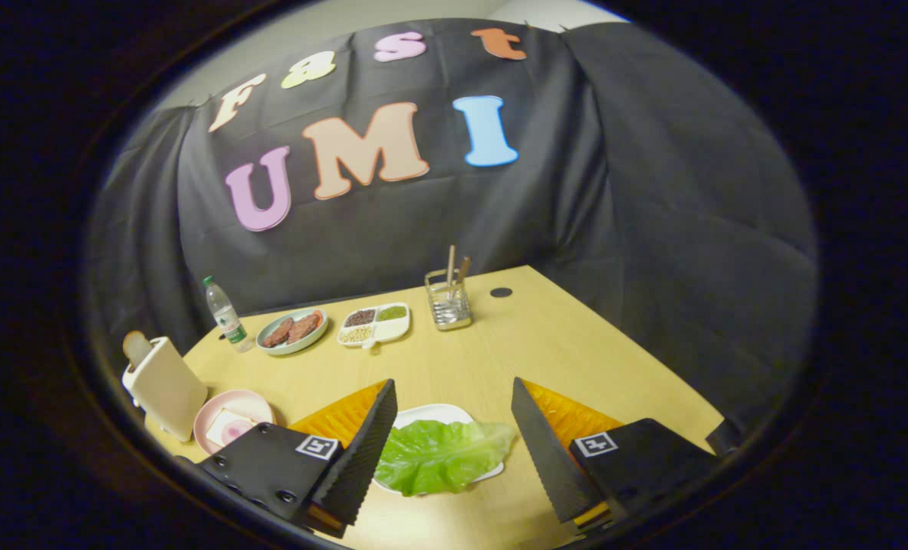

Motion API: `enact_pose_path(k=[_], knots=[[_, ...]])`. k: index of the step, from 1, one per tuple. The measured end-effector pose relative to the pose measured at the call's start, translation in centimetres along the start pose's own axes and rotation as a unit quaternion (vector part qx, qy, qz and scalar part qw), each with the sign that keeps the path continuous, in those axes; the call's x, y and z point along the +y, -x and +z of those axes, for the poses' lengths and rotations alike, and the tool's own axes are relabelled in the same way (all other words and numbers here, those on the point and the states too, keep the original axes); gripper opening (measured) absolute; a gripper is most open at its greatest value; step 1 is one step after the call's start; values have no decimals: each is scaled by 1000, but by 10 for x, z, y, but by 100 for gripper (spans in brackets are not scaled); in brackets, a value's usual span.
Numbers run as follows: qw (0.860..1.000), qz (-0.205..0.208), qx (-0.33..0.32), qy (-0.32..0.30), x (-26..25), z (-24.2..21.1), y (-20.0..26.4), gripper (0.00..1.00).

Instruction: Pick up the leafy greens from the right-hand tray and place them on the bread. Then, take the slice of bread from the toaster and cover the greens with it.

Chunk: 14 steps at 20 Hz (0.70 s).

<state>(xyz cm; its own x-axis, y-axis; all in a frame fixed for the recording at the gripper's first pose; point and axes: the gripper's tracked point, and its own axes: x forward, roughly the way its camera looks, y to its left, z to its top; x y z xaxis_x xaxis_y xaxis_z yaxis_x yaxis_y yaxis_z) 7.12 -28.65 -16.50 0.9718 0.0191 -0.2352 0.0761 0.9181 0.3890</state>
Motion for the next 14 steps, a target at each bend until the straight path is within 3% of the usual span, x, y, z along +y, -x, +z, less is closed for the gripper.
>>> enact_pose_path(k=[6, 14], knots=[[994, -8, 53, -98, -29, -47, -36, 95], [982, 11, 125, -141, -22, -98, -69, 94]])
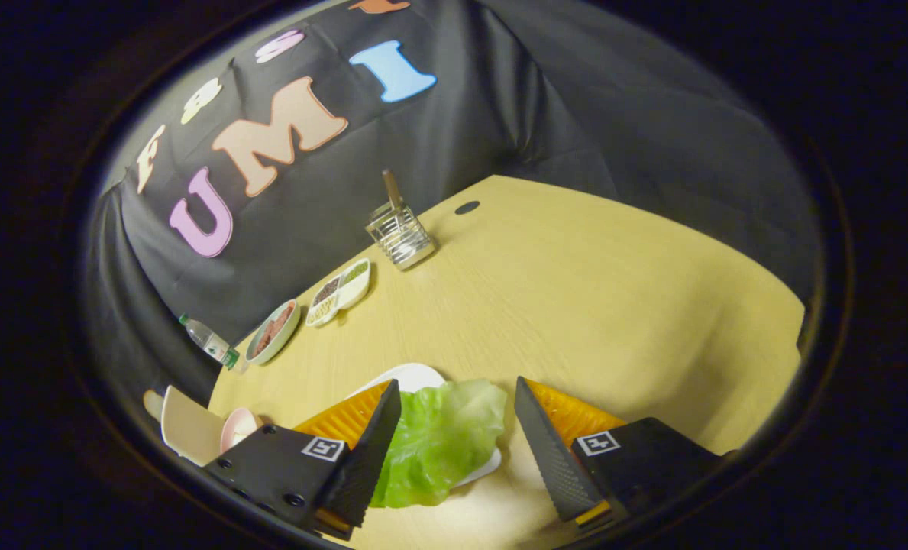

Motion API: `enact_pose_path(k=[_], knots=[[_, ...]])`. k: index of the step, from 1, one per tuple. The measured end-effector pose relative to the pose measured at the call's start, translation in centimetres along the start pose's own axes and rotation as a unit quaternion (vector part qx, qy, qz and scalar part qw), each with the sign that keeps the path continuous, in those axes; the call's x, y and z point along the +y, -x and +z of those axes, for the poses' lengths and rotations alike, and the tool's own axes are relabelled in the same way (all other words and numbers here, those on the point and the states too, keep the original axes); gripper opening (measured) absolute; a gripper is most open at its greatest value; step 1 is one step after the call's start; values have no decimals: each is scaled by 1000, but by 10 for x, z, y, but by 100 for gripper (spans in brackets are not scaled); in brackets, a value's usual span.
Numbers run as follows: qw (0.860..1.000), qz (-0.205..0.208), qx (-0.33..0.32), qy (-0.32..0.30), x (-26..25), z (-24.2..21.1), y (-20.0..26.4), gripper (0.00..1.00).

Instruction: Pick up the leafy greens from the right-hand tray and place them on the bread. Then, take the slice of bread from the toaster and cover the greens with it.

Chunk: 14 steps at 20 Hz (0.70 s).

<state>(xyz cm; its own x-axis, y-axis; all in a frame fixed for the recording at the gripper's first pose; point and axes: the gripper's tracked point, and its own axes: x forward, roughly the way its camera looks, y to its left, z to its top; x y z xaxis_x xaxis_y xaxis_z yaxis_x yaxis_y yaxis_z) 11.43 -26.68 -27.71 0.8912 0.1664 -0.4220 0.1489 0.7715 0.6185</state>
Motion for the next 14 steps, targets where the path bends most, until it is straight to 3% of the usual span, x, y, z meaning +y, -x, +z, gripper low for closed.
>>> enact_pose_path(k=[12, 14], knots=[[1000, 22, 10, -20, -3, -1, -7, 20], [999, 28, 6, -17, -3, 6, -6, 15]])
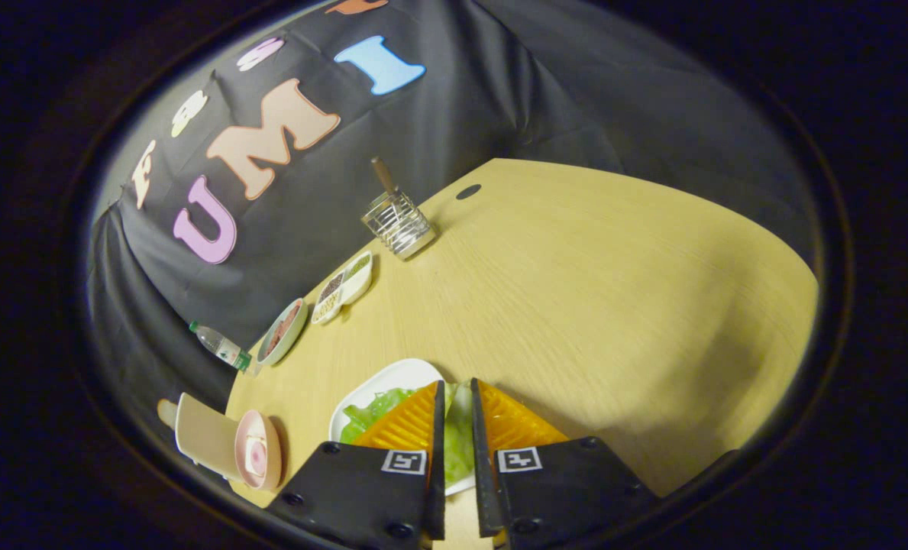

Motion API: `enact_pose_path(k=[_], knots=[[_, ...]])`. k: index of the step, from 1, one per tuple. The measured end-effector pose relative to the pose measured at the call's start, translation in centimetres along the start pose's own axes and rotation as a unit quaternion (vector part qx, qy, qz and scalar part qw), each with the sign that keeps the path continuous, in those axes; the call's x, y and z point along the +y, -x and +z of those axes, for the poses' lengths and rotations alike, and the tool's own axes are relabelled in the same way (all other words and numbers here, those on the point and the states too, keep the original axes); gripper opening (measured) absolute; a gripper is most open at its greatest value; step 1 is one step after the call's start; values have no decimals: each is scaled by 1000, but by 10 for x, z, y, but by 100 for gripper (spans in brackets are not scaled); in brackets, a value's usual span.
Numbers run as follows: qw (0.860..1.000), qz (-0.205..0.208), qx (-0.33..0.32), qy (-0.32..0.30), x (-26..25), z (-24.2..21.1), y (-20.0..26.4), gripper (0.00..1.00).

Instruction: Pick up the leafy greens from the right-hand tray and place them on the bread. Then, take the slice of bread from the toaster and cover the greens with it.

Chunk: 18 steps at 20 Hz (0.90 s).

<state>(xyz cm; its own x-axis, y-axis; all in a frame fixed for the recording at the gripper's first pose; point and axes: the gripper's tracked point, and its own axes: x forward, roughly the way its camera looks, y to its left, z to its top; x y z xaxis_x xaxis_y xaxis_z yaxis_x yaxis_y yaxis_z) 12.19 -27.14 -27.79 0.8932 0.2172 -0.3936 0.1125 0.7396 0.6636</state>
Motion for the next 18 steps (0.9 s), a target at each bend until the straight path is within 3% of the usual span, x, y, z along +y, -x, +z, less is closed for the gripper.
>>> enact_pose_path(k=[4, 18], knots=[[1000, -3, -12, 5, 5, 1, 4, 4], [995, 5, -69, 75, 77, 28, 58, 4]])
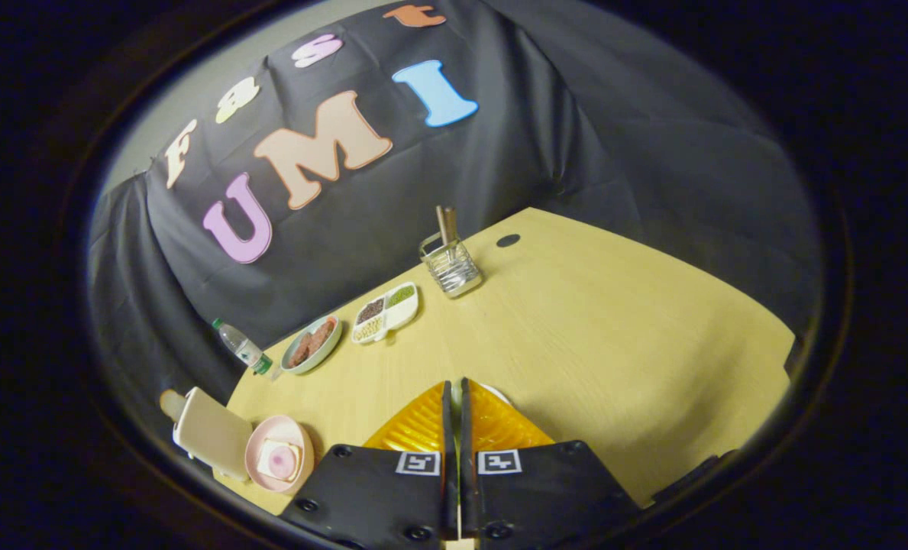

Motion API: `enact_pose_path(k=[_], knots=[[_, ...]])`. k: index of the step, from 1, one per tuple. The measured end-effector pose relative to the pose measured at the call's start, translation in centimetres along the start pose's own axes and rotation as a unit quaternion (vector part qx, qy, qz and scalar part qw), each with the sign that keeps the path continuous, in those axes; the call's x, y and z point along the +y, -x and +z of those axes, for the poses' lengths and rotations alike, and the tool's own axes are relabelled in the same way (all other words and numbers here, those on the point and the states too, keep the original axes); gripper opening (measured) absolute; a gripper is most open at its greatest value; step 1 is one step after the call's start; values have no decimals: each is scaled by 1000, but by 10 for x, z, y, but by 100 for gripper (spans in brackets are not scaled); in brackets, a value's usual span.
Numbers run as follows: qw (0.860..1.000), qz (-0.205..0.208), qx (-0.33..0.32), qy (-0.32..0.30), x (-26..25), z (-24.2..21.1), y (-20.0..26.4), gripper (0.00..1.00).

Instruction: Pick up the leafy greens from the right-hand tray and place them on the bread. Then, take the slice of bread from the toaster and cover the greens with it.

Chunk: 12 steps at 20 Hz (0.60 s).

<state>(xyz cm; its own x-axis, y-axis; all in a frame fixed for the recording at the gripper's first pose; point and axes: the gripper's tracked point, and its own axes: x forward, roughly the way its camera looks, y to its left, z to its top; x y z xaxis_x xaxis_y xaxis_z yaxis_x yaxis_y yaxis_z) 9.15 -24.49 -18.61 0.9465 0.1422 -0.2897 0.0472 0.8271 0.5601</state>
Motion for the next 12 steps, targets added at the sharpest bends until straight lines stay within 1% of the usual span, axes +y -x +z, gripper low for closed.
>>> enact_pose_path(k=[3, 7, 10, 12], knots=[[999, -6, -6, 39, 24, 1, 18, 4], [996, 3, -7, 87, 72, -6, 42, 4], [993, 14, -5, 117, 117, -20, 55, 4], [992, 27, -3, 123, 154, -33, 61, 4]])
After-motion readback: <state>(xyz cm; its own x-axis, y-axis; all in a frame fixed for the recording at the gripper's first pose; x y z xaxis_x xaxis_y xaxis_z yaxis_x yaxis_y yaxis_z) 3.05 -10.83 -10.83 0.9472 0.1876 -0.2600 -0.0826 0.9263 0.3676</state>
